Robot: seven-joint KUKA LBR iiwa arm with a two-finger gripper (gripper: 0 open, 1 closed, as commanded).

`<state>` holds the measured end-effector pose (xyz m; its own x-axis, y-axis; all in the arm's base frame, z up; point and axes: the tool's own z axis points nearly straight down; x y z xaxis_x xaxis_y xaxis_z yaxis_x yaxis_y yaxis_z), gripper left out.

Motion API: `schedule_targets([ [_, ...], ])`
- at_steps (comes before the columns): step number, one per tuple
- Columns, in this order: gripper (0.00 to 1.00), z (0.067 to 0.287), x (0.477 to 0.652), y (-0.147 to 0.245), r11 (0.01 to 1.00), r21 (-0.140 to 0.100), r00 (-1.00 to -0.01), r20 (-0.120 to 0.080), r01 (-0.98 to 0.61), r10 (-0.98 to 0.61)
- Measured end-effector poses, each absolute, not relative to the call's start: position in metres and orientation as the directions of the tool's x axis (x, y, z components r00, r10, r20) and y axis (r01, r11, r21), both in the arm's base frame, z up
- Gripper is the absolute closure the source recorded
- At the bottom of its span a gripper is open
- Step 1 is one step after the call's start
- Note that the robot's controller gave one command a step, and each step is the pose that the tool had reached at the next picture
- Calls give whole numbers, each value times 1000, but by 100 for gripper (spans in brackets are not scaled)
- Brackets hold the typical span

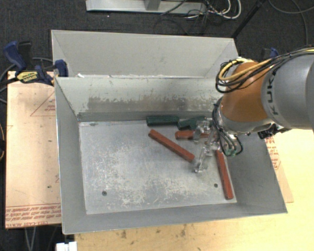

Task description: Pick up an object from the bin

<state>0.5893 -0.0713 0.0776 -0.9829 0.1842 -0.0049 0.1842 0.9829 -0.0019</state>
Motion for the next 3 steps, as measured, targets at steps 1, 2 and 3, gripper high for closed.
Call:
schedule_targets([
  [1,0,74,632,-5,946,4,-946,-2,324,324],
  [2,100,78,635,-8,946,4,-945,-11,325,325],
  [3,100,78,600,-54,941,11,-941,-21,338,338],
])
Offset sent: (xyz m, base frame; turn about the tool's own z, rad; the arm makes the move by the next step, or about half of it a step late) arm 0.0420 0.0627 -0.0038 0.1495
